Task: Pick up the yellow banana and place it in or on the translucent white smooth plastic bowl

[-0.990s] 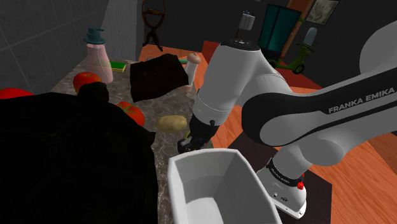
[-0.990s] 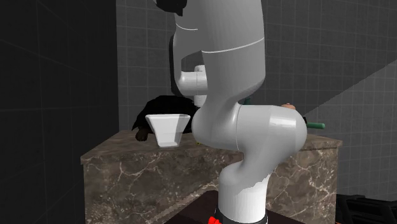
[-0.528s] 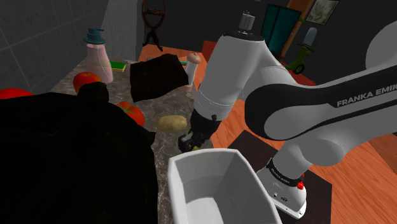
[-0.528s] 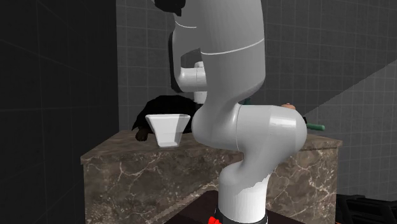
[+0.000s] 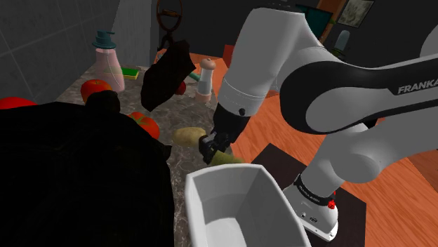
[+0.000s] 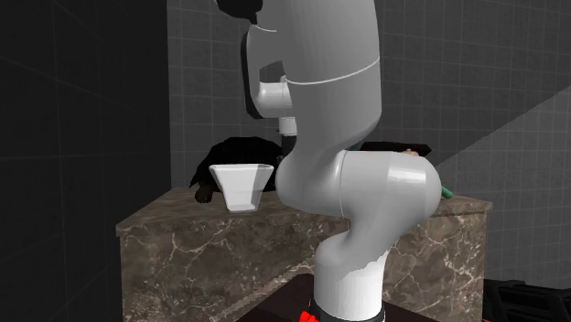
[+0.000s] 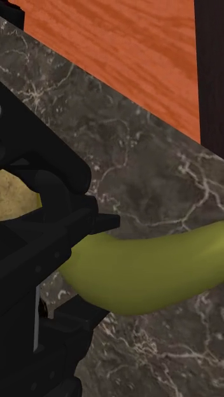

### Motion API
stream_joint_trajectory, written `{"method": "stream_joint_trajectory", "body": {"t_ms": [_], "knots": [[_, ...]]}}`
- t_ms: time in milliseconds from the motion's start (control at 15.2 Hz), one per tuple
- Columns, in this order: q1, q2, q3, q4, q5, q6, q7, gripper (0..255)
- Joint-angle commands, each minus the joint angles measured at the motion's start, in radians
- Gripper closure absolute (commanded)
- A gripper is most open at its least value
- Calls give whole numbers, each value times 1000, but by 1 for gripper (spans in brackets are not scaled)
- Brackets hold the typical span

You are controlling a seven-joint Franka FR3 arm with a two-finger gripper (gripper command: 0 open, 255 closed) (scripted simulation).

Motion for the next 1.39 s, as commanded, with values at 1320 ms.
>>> {"method": "stream_joint_trajectory", "body": {"t_ms": [1320], "knots": [[-15,-55,-94,254,-61,-310,6,255]]}}
